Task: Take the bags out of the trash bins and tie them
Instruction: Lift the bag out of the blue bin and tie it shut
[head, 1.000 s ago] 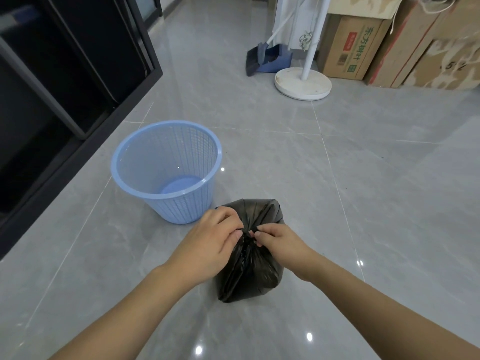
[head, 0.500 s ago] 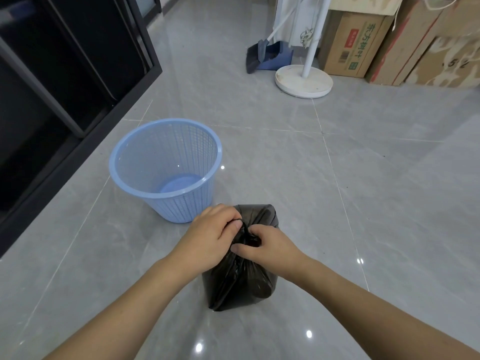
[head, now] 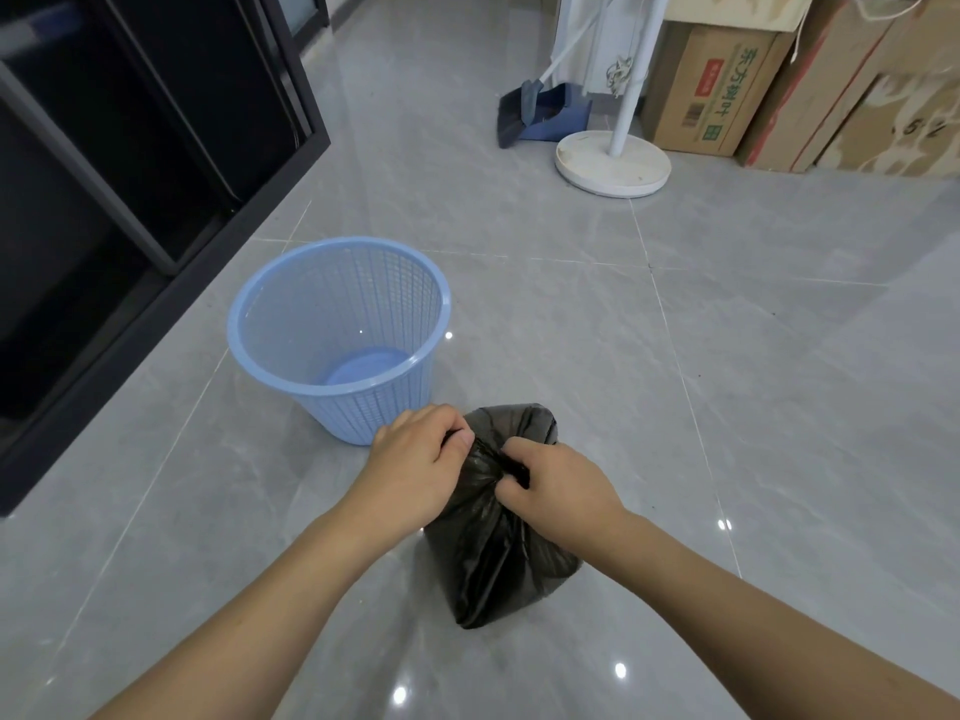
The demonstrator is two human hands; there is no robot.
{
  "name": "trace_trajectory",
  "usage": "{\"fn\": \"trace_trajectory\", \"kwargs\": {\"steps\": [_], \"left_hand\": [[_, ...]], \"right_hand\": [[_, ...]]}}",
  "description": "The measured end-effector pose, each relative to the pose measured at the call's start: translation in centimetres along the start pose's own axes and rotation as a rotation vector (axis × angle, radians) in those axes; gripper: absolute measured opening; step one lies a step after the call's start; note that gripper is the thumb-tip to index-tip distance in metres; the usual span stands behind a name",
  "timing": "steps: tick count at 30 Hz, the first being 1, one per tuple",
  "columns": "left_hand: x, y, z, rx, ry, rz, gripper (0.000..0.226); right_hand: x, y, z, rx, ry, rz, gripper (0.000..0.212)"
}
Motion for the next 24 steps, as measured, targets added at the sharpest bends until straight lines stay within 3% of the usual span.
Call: {"fn": "trace_trajectory", "kwargs": {"steps": [3, 8, 15, 24], "left_hand": [[-0.4, -0.6, -0.2, -0.007, 0.011, -0.029, 0.016], [-0.7, -1.4, -0.8, -0.07, 0.044, -0.047, 0.015], [-1.3, -2.4, -1.1, -0.157, 0.06, -0.095, 0.02], [-0.2, -2.2, -0.6, -0.191, -0.06, -0.01, 0.015]], "right_hand": [[0.0, 0.5, 0.1, -0.113, 0.041, -0.002, 0.012], [-0.4, 1.0, -0.7, -0.258, 0.164, -0.107, 0.022], [-0.9, 2.9, -1.7, -0.517, 0.277, 0.115, 0.012], [-3.0, 4.7, -3.4, -0.535, 0.476, 0.316, 0.018]]}}
Point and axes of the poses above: each hand's wrist, its own x-axis towards the middle knuckle, its own y-axis out of the back of the hand, z = x × y, the point moved 9 cm from there along x, towards the middle knuckle, and after that the axes turned 9 degrees about -y, right-handed, at the moved point
